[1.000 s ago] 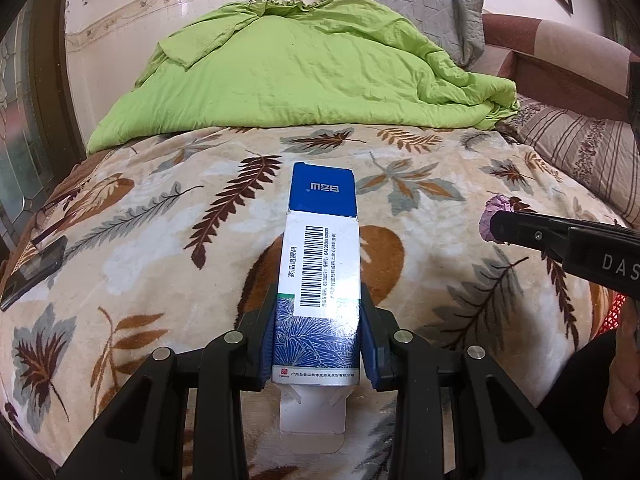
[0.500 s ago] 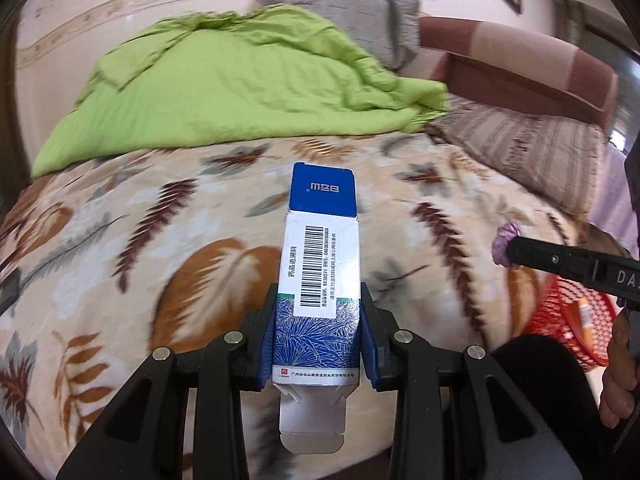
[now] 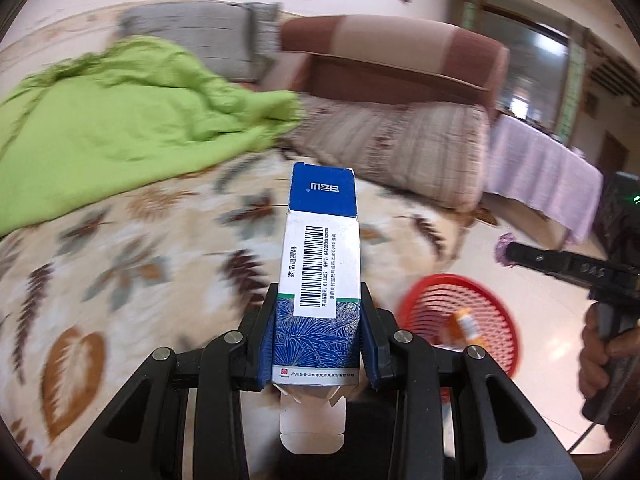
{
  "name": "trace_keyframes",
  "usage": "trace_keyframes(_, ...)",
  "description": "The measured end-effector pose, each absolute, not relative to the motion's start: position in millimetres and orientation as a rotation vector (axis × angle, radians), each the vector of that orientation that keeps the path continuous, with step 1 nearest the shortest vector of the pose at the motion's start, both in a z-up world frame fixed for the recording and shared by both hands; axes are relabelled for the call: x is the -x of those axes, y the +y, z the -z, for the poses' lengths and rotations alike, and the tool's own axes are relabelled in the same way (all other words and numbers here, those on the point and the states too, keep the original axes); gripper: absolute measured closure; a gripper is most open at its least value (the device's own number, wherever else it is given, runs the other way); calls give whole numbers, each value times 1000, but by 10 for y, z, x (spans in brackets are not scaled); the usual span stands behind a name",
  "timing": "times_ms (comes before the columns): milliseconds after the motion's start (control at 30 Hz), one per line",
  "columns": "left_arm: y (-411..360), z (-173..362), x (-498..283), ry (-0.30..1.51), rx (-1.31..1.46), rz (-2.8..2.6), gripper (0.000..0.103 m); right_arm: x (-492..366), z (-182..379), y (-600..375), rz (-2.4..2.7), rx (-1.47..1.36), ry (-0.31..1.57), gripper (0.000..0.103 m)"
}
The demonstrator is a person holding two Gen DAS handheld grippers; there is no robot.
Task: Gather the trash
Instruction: 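Carry the paper ball and medicine box over the red basket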
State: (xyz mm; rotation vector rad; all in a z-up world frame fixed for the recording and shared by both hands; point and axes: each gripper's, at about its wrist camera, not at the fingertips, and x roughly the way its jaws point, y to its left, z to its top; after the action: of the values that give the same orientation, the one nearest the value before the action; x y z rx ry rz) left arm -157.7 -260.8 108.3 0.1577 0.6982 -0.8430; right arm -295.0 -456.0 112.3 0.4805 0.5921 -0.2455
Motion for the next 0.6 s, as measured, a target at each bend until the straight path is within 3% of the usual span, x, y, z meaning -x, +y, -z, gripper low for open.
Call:
trace_keyframes(400, -3665, -918, 1978, 801, -231, 1079, 70, 3331, -985, -5110, 349, -586, 596, 76)
trace_keyframes(600, -3838, -747, 1998, 838, -262, 1089, 70, 3357, -882, -5234, 364, -606, 608, 76)
